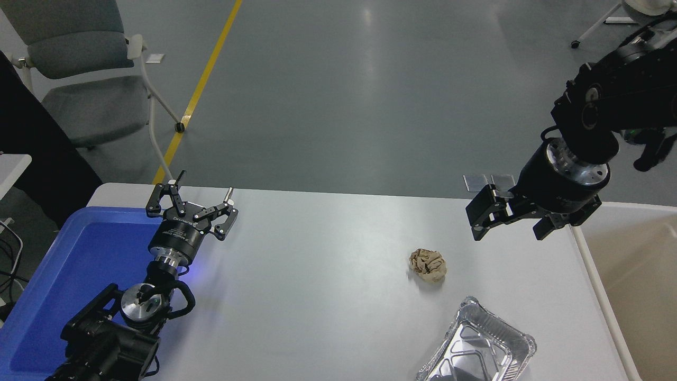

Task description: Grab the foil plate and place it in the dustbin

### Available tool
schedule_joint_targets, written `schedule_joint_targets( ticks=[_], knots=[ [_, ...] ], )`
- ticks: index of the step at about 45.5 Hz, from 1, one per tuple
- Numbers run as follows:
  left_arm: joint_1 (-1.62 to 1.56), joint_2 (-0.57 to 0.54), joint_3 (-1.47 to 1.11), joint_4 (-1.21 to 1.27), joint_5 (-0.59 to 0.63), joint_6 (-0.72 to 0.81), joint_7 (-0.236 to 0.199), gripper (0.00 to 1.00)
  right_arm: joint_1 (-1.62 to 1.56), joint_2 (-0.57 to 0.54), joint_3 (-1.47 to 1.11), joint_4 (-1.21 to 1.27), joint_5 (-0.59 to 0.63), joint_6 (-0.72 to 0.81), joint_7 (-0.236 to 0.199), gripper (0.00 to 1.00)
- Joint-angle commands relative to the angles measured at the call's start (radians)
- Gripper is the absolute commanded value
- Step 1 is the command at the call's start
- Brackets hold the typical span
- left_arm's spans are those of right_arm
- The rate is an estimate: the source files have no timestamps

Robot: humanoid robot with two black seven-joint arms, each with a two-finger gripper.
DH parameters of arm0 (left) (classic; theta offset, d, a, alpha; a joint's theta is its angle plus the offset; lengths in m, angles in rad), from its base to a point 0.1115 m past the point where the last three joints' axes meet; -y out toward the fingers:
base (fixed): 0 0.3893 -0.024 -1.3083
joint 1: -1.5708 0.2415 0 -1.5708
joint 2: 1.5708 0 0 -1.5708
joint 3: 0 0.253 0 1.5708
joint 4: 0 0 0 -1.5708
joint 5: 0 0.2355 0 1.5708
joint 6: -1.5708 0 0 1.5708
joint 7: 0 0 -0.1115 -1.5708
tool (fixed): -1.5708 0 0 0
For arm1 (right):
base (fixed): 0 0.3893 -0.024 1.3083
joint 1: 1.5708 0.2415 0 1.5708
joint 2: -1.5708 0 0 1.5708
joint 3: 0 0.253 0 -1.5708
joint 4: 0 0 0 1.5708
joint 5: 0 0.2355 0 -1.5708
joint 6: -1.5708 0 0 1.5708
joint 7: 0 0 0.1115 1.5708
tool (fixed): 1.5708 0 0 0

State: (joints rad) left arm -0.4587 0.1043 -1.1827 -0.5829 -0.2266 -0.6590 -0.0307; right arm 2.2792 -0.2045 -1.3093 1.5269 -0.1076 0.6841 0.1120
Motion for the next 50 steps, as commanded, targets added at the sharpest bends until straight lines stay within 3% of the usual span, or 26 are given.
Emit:
schedule_joint_targets(
  ticks=[1, 13, 31, 50],
  knots=[
    [0.000, 0.002, 0.000, 0.000, 0.001, -0.001, 0.000, 0.99, 0.000, -0.044, 0.004, 0.012, 0.005, -0.003, 0.000, 1.00],
    [0.000, 0.000, 0.000, 0.000, 0.001, 0.001, 0.000, 0.99, -0.024, -0.237, -0.036, 0.015, -0.044, -0.002, -0.002, 1.00],
    [0.000, 0.002, 0.000, 0.000, 0.000, 0.001, 0.000, 0.99, -0.064, -0.434, -0.139, 0.032, -0.132, -0.040, -0.006, 1.00],
    [0.000, 0.002, 0.000, 0.000, 0.001, 0.001, 0.000, 0.99, -0.056, -0.464, -0.245, 0.218, -0.092, -0.224, -0.005, 1.00]
  ],
)
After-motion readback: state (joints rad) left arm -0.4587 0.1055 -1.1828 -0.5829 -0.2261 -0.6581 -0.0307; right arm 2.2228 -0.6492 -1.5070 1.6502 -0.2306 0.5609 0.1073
